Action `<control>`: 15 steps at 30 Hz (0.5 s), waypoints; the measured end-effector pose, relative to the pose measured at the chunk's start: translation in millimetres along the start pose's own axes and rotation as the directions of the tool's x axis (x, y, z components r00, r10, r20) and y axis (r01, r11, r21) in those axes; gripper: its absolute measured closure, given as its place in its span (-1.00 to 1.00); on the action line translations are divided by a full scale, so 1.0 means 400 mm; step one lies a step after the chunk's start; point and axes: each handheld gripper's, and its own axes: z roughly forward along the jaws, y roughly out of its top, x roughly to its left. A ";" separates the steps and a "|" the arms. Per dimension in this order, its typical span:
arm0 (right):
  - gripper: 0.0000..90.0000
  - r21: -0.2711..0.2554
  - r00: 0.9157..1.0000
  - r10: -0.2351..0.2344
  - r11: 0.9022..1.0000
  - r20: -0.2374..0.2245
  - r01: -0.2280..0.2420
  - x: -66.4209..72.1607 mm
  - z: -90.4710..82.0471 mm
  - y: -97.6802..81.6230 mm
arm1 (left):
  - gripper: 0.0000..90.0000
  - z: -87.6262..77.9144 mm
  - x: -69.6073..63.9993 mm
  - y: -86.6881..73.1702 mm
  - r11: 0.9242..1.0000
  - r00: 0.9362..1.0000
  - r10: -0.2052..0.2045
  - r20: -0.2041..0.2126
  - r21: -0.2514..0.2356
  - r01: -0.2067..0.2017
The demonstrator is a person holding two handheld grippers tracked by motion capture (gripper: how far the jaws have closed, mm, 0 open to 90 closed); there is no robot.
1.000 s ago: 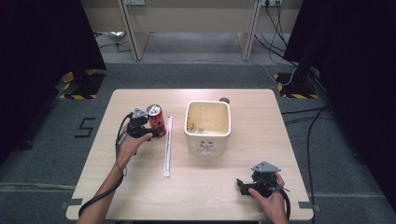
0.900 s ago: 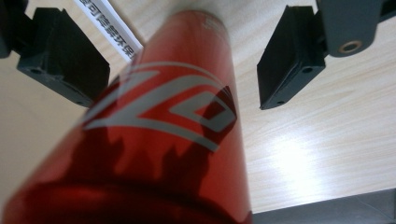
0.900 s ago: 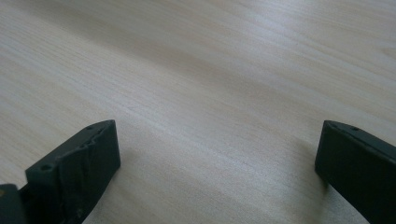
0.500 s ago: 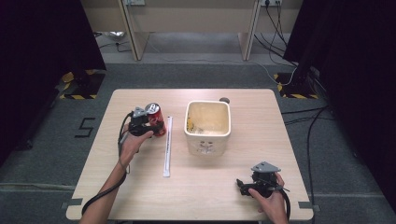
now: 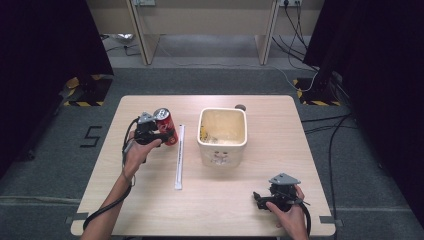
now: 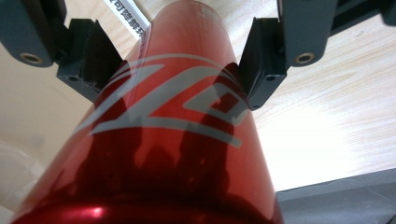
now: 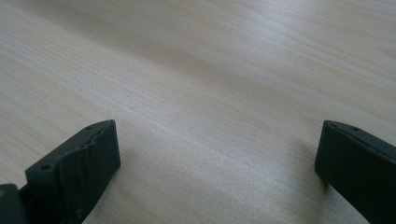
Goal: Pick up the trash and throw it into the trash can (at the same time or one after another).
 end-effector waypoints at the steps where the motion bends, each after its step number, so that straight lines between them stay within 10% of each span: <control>1: -0.99 0.000 1.000 0.000 1.000 0.000 0.000 0.000 0.000 0.000 | -0.24 -0.003 -0.002 0.003 1.000 1.000 0.010 0.001 0.003 -0.010; 15: -0.99 0.000 1.000 0.000 1.000 0.000 0.000 0.000 0.000 0.000 | -0.24 -0.070 -0.048 0.066 0.998 0.995 0.057 0.078 -0.005 -0.057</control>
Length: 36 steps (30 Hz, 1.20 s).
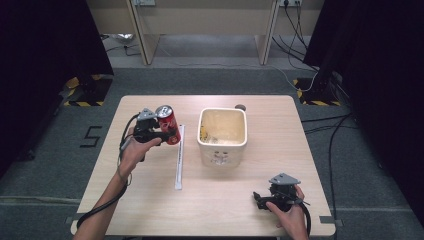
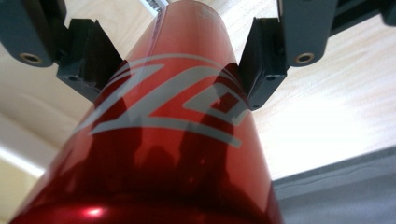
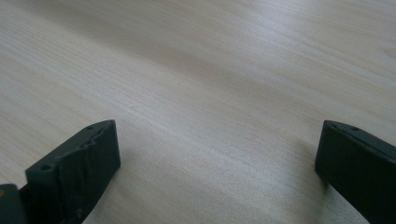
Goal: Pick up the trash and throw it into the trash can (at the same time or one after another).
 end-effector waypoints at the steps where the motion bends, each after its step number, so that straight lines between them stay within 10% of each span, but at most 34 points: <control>1: -0.99 0.000 1.000 0.000 1.000 0.000 0.000 0.000 0.000 0.000 | -0.24 -0.007 -0.004 0.008 1.000 1.000 0.003 0.009 0.000 -0.003; 36: -0.99 -0.001 1.000 -0.006 1.000 -0.002 0.006 0.001 0.000 0.000 | -0.24 -0.091 -0.116 0.191 0.994 0.988 0.105 0.114 -0.056 -0.099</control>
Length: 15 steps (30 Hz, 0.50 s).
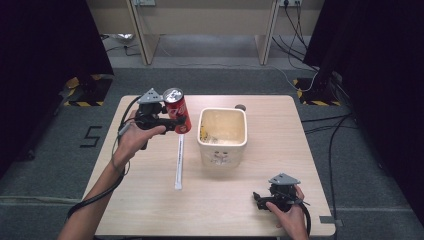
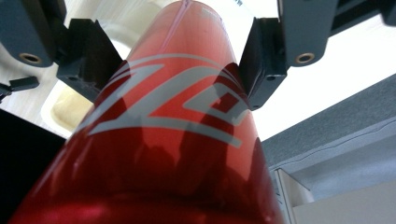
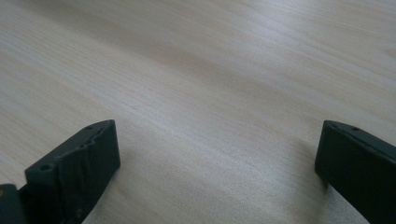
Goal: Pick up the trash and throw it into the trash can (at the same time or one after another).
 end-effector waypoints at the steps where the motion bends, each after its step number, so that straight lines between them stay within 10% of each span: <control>1: -0.99 0.000 1.000 0.000 1.000 0.000 0.000 0.000 0.000 0.000 | -0.24 0.003 -0.004 0.005 1.000 1.000 0.002 0.006 -0.001 -0.002; 15: -0.99 0.000 1.000 0.002 1.000 -0.001 -0.002 0.001 0.000 0.000 | -0.24 0.062 -0.074 0.051 0.999 0.997 0.034 0.069 -0.011 -0.033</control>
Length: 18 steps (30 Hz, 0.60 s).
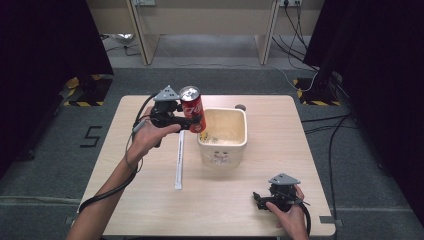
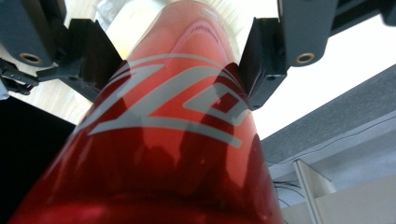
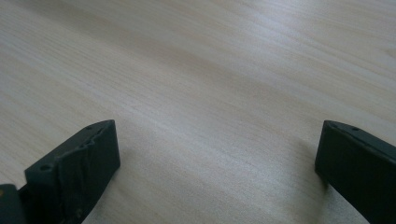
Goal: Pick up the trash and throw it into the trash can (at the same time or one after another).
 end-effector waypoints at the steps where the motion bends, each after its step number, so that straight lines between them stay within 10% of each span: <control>1: -0.99 0.000 1.000 -0.001 1.000 0.001 0.001 0.000 0.000 0.000 | -0.24 0.012 -0.007 0.005 1.000 1.000 0.002 0.006 0.000 -0.002; 18: -0.99 -0.001 1.000 -0.002 1.000 0.001 0.002 0.000 0.000 0.000 | -0.24 0.134 -0.024 -0.012 0.999 1.000 -0.006 0.004 0.043 0.006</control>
